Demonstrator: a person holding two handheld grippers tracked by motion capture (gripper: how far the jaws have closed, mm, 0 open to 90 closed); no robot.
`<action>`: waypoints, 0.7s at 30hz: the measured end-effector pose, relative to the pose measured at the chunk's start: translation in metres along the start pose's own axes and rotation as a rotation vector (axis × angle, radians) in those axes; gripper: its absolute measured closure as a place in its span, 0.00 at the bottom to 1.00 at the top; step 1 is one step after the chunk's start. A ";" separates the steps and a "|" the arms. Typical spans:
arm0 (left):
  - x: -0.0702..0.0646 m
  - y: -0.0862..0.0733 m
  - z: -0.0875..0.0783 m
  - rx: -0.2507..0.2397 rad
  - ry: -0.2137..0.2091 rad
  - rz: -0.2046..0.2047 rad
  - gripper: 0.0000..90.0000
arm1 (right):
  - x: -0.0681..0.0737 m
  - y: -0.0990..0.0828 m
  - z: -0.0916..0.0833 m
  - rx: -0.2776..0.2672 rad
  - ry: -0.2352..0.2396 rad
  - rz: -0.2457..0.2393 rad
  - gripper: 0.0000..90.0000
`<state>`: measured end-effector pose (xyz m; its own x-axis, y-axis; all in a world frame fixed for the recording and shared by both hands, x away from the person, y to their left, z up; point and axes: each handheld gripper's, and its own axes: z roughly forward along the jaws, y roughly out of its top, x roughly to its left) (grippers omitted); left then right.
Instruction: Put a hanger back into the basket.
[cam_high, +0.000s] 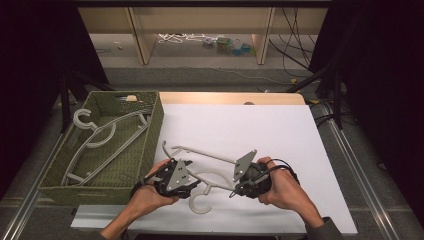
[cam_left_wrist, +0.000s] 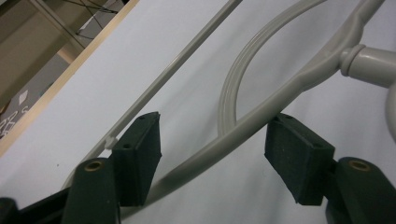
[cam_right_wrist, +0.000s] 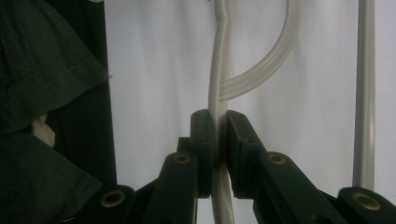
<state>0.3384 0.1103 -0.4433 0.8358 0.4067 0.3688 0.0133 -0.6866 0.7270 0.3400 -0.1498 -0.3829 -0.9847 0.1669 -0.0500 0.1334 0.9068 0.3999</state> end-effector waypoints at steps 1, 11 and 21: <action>-0.001 0.000 0.000 -0.006 -0.004 0.002 0.44 | 0.000 0.000 0.000 -0.003 0.003 -0.003 0.92; -0.003 0.004 0.000 -0.007 -0.079 0.126 0.66 | 0.001 -0.001 -0.001 -0.009 0.022 -0.009 0.91; -0.006 0.008 -0.003 -0.009 -0.188 0.213 0.79 | -0.002 -0.005 -0.006 -0.035 0.042 -0.035 0.91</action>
<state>0.3324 0.1039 -0.4380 0.9064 0.1348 0.4004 -0.1773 -0.7388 0.6501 0.3410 -0.1565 -0.3792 -0.9926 0.1185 -0.0266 0.0956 0.8975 0.4305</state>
